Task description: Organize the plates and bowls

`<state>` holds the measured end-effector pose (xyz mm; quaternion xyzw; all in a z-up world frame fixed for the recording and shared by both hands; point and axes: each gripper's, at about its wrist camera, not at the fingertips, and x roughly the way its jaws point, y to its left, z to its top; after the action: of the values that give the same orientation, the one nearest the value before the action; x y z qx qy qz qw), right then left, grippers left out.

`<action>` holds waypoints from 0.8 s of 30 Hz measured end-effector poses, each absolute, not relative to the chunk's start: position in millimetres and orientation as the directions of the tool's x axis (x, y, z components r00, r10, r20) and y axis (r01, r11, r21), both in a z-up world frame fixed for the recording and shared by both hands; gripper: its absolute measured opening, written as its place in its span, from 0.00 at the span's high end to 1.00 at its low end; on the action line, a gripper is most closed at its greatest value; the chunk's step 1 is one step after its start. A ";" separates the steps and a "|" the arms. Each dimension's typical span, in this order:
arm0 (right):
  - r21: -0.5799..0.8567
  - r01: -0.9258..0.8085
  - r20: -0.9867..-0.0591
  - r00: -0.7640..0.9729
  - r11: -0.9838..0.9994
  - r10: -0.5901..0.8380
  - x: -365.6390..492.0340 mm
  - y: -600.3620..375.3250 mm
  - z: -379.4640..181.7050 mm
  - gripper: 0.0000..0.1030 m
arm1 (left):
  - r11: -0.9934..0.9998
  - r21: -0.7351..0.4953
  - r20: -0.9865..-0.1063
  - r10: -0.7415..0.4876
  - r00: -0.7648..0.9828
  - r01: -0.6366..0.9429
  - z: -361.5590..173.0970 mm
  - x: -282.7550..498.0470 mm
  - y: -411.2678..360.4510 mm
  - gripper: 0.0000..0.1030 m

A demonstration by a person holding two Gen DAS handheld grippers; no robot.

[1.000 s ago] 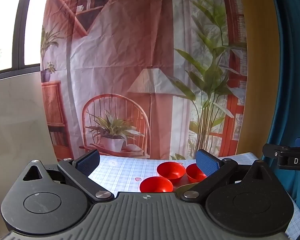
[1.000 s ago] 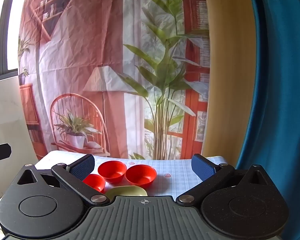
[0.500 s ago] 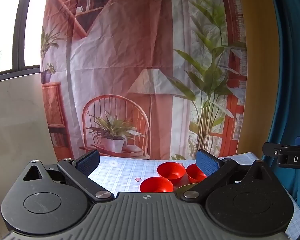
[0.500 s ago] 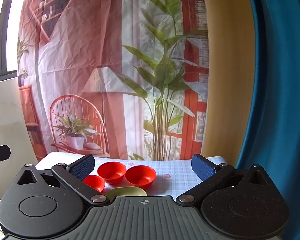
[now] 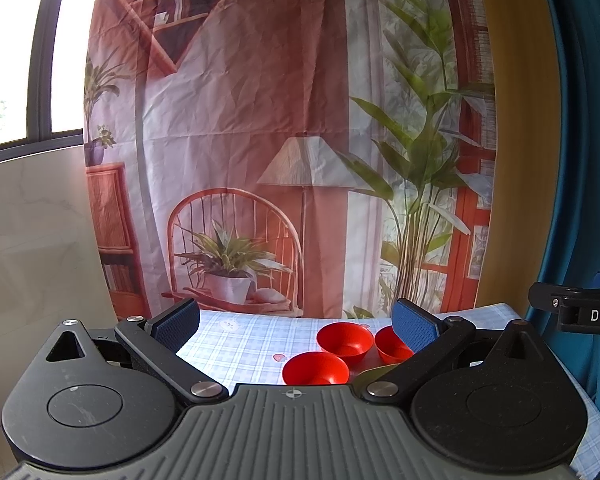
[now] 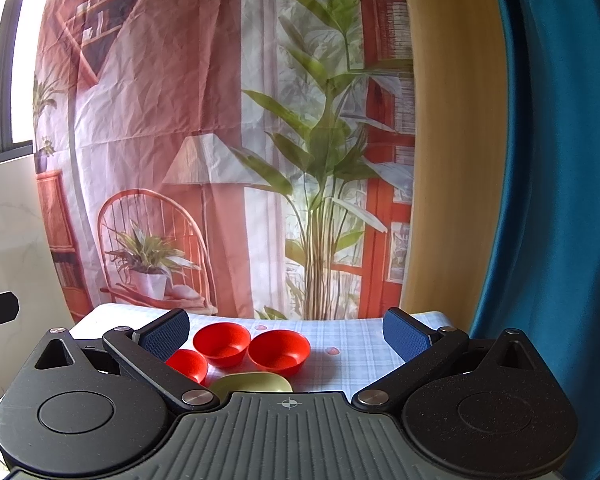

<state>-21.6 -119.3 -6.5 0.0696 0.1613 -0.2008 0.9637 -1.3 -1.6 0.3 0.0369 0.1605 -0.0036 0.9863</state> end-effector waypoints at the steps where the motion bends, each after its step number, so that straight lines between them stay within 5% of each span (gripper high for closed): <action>1: 0.069 0.410 -0.338 0.867 0.909 -0.365 -20.6 -121.3 -5.6 0.00 | 0.997 0.072 -0.317 0.004 0.948 0.019 0.4 -1.3 -1.5 0.00; 24: 0.071 0.411 -0.338 0.867 0.909 -0.365 -21.1 -122.7 -5.9 0.00 | 0.998 0.067 -0.318 0.003 0.948 0.020 -1.4 -2.0 -0.1 0.00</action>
<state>-21.1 -122.7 -5.9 0.0706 0.1604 -0.2014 0.9637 -2.0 -0.1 -1.4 0.0348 0.1610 -0.0042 0.9863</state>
